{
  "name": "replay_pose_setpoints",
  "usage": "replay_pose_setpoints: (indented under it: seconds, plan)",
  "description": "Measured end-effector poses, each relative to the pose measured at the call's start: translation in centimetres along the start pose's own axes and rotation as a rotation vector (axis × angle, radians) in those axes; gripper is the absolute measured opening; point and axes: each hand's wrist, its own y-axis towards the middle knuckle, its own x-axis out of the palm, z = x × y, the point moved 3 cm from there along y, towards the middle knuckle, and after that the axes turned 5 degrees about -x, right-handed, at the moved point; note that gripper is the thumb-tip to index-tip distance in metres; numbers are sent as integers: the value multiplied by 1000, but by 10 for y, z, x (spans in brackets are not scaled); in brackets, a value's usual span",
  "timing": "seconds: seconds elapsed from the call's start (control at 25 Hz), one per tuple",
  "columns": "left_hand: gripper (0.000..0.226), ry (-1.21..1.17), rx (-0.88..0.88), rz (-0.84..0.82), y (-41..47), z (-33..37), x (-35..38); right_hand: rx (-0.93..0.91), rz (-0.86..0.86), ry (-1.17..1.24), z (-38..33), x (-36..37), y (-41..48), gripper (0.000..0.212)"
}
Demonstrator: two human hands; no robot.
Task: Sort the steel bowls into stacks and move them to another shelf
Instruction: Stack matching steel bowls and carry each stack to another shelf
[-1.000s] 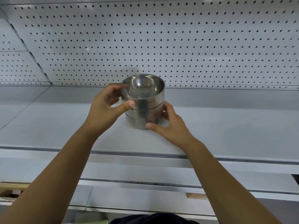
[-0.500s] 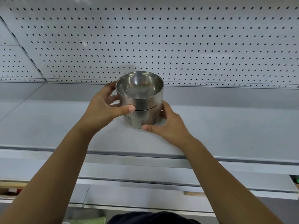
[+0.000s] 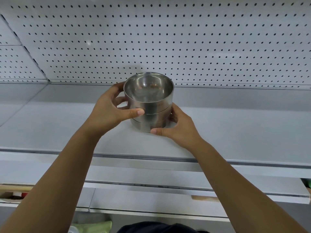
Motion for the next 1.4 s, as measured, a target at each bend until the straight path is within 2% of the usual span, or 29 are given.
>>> replay_pose_setpoints:
  seconds: [0.12, 0.32, 0.44, 0.72, 0.84, 1.12, 1.28, 1.4]
  plan:
    - [96, -13, 3, -22, -5, 8, 5, 3, 4, 17, -4, -12, -5, 83]
    - [80, -107, 82, -109, -12, 26, 38, 16, 58, 55, -2, -48, -33, 95]
    - [74, -150, 104, -164, -17, 35, 75, 40, 100, 70, 7, -79, -59, 92]
    - [78, -182, 105, -338, -31, 60, 184, 92, 234, 76, 24, -166, -151, 85]
    - [73, -228, 99, -429, -52, 79, 253, 123, 335, 65, 33, -214, -213, 83]
    - [56, -363, 30, -648, -114, 126, 453, 218, 586, 40, 71, -336, -385, 94]
    - [57, -390, 1, -818, -172, 141, 576, 314, 745, 22, 95, -395, -505, 100]
    - [68, -386, -32, -948, -213, 155, 657, 387, 850, 17, 110, -428, -581, 105]
